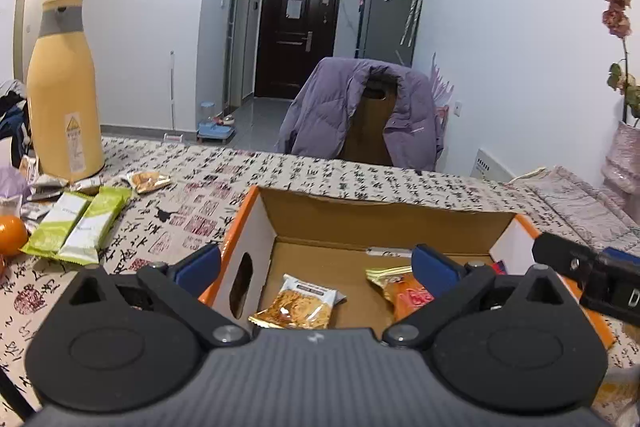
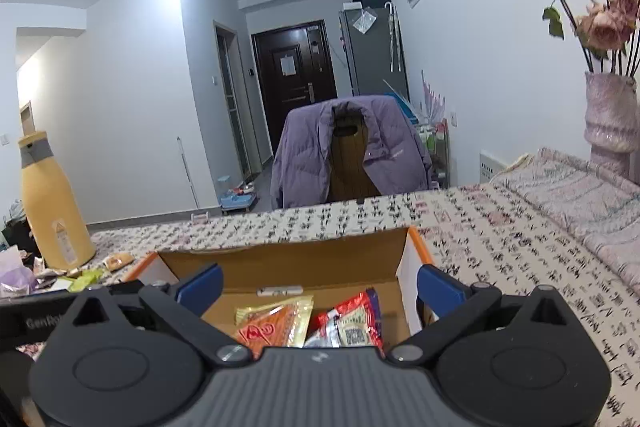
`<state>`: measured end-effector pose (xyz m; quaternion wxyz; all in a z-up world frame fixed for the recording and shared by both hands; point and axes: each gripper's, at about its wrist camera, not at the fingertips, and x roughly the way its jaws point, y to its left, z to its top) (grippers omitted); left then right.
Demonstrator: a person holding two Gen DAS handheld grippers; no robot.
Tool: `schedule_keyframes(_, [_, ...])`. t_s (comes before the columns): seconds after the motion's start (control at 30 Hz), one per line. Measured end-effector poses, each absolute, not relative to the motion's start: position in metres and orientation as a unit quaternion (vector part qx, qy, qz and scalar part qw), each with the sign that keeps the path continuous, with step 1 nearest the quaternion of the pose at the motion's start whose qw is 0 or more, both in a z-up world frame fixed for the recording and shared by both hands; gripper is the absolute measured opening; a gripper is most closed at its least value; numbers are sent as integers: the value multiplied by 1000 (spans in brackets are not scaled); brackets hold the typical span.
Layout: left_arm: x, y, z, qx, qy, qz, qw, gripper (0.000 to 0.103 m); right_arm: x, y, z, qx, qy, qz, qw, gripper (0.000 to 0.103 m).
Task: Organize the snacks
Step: 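Lower both held packets into the cardboard box and open both grippers, then move both tools back to the snack pile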
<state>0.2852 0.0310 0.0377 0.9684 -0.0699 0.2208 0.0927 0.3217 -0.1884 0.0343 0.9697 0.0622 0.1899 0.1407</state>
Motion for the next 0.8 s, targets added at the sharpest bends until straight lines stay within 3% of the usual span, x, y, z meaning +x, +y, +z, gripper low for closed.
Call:
schedule_keyframes(0.33, [247,29,56,-60,217,97,969,103,285,-196,65,44,174,156,971,103])
schedule_keyframes(0.8, [164,25,62,-50,211,92,972,103,209,-201,61,19,187,164,969,103])
